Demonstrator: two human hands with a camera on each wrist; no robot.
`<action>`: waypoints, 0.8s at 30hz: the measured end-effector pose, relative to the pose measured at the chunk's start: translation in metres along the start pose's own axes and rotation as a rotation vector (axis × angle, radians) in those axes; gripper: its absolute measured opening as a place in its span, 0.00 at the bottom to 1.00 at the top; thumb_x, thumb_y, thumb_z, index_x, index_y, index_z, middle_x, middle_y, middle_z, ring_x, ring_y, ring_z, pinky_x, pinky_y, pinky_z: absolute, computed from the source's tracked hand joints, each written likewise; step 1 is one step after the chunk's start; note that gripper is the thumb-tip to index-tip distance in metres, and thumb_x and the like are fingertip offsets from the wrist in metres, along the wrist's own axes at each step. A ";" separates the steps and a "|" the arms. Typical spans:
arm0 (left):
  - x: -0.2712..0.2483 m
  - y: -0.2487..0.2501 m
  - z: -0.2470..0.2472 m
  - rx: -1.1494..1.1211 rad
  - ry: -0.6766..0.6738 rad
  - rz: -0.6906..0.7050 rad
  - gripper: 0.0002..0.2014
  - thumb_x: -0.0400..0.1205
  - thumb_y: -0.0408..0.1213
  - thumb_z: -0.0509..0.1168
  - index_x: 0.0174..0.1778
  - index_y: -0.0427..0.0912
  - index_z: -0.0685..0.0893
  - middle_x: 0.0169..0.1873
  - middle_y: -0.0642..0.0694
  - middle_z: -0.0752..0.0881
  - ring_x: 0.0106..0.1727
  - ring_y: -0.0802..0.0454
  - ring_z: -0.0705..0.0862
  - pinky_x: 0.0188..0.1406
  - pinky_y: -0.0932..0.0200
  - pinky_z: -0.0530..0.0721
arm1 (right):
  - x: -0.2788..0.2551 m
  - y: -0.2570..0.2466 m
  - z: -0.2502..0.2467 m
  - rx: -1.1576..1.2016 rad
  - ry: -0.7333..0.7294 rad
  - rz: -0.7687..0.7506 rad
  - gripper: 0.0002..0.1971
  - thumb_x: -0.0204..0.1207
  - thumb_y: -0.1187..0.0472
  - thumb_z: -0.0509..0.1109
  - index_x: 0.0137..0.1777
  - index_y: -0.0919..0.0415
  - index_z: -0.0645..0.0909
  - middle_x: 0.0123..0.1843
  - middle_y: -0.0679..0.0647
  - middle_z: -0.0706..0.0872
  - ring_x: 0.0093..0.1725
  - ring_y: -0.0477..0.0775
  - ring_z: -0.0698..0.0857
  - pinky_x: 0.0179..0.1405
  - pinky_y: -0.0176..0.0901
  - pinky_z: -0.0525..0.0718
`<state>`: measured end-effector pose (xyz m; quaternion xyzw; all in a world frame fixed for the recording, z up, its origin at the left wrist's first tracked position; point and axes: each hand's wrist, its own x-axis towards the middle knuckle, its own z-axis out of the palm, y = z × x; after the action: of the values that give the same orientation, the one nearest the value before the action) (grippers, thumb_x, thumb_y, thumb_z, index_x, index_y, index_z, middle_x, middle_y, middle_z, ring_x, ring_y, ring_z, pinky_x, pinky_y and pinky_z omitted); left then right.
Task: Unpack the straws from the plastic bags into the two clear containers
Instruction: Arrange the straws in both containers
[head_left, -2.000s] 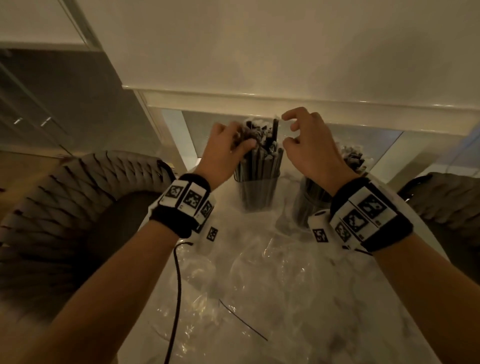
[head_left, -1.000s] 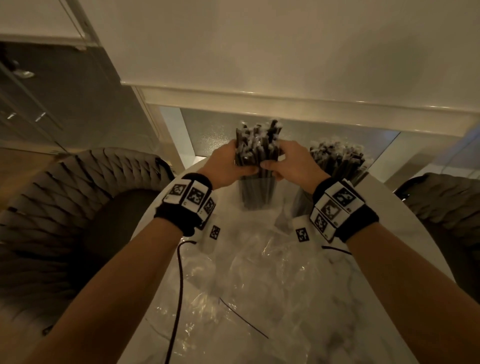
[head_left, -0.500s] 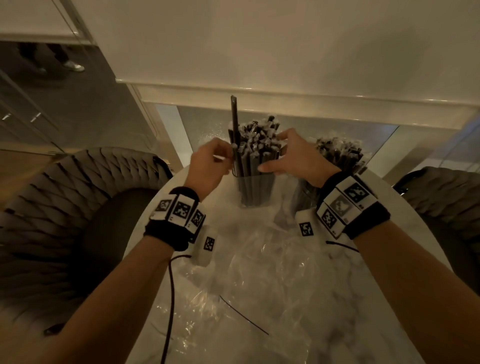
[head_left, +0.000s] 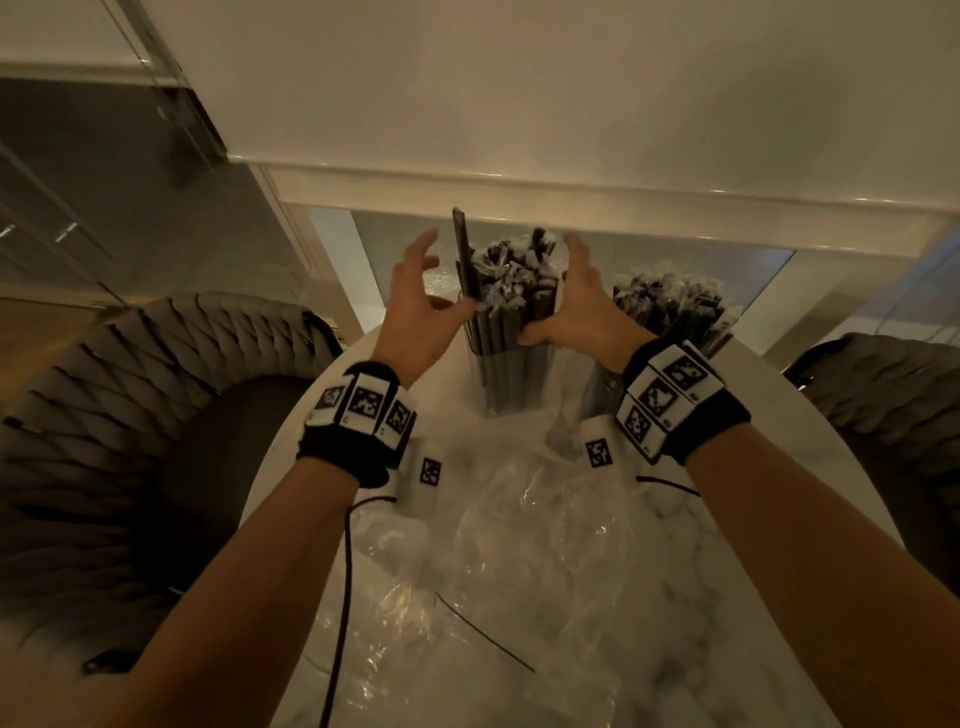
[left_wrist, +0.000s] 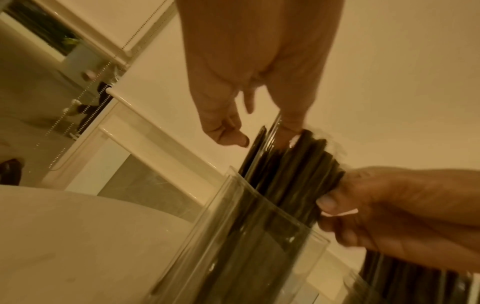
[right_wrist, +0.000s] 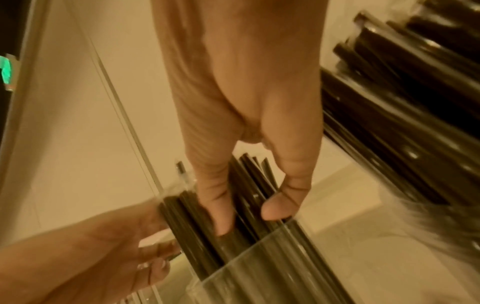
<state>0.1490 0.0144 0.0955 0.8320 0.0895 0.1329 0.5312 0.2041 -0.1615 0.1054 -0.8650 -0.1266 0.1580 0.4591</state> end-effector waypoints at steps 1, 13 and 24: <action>0.004 0.003 0.002 0.004 -0.078 0.022 0.36 0.77 0.35 0.70 0.79 0.51 0.59 0.69 0.49 0.69 0.65 0.59 0.74 0.54 0.67 0.81 | 0.000 -0.002 0.002 0.024 -0.044 -0.018 0.63 0.58 0.67 0.84 0.82 0.52 0.40 0.79 0.64 0.60 0.76 0.65 0.66 0.70 0.64 0.75; 0.031 0.029 -0.004 -0.105 -0.593 -0.102 0.22 0.78 0.24 0.64 0.65 0.48 0.75 0.58 0.43 0.82 0.61 0.46 0.81 0.58 0.49 0.84 | -0.032 0.005 -0.002 0.088 -0.032 -0.088 0.39 0.64 0.58 0.82 0.68 0.56 0.62 0.48 0.50 0.83 0.32 0.43 0.85 0.28 0.40 0.88; -0.040 -0.026 0.000 0.119 -0.219 -0.057 0.19 0.76 0.26 0.65 0.63 0.42 0.80 0.58 0.49 0.84 0.52 0.54 0.82 0.42 0.75 0.79 | -0.035 0.023 0.024 -0.052 0.018 -0.026 0.40 0.62 0.63 0.81 0.71 0.62 0.64 0.64 0.63 0.83 0.57 0.68 0.85 0.53 0.58 0.86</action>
<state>0.1109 0.0138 0.0664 0.8686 0.0621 0.0206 0.4911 0.1646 -0.1690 0.0789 -0.8763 -0.1376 0.1409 0.4396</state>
